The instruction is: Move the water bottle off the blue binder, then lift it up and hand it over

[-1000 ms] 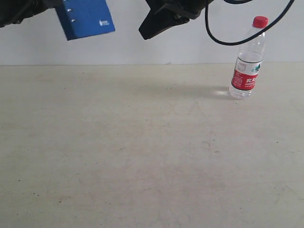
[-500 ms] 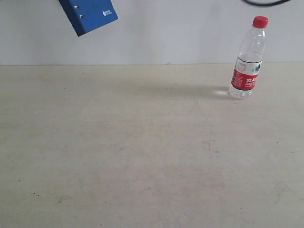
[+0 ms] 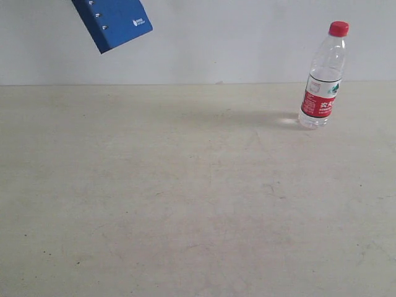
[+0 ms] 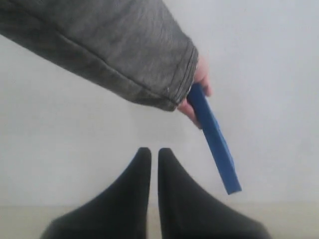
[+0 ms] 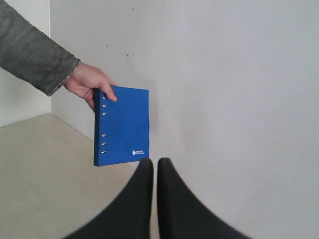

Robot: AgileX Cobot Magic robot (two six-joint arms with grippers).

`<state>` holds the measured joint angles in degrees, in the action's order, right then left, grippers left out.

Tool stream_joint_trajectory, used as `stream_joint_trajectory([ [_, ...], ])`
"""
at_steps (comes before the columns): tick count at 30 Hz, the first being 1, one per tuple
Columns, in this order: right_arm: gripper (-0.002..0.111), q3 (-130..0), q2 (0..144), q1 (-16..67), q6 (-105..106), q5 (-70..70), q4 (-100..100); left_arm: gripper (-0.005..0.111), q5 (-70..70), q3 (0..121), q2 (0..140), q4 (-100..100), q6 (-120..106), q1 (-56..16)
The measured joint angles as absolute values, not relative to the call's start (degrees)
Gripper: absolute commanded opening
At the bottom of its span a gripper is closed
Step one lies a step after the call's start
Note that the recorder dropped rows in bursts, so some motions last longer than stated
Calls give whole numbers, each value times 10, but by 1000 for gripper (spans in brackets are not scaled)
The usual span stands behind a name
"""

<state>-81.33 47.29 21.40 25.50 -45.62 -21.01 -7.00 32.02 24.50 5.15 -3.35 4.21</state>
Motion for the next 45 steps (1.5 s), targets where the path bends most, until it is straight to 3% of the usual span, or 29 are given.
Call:
stream_joint_trajectory([
  [6, 0, -571, 346, 214, 250, -346, -218, 5, -30, 242, 131, 52, -66, 42],
  [13, 0, -241, 350, 214, 218, 135, -265, 5, -110, 195, 115, 50, -86, 42],
  [16, 0, -165, 380, 213, 167, 247, -291, 5, -157, 176, 115, 49, -86, 42],
  [31, 0, -90, 555, 213, 122, 132, -260, 5, -179, 128, 115, 49, -4, 42],
  [45, 0, -78, 566, 213, 112, 77, -287, 5, -177, 125, 115, 51, 85, 42],
])
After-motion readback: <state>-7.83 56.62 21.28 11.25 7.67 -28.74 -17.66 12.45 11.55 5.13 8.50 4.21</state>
